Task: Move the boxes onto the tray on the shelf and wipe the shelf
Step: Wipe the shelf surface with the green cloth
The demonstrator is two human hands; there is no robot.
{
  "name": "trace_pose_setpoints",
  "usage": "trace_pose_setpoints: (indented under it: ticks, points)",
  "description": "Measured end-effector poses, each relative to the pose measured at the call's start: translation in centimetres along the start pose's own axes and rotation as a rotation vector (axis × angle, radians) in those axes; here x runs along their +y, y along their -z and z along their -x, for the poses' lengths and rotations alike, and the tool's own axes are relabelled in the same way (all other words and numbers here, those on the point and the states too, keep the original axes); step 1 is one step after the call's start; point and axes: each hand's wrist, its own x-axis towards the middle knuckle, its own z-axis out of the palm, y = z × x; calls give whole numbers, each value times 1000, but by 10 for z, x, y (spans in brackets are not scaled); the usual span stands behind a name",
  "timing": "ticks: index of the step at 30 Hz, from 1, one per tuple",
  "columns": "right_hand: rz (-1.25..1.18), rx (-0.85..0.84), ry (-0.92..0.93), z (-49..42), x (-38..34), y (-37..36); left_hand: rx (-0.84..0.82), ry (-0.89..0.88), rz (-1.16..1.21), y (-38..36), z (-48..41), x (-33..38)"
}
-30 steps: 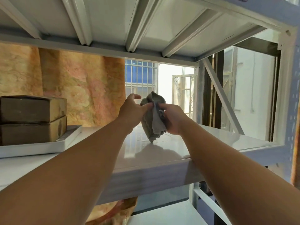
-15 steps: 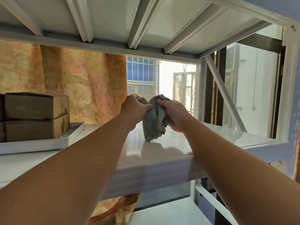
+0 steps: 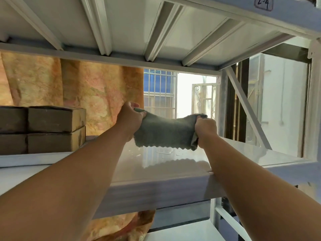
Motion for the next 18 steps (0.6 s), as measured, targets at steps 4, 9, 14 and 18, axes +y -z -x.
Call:
trace_pose_setpoints:
  ticks: [4,9,14,18]
  points:
    - [193,-31,145,9,0,-1,-42,-105,-233,17,5,-3]
    - [199,-146,61,18,-3,1,-279,269,227,40,15,5]
    - [-181,-593,-200,36,-17,16,-362,221,352,80,17,2]
    - [610,-375,241,29,-2,0,-319,45,-463,94,20,-17]
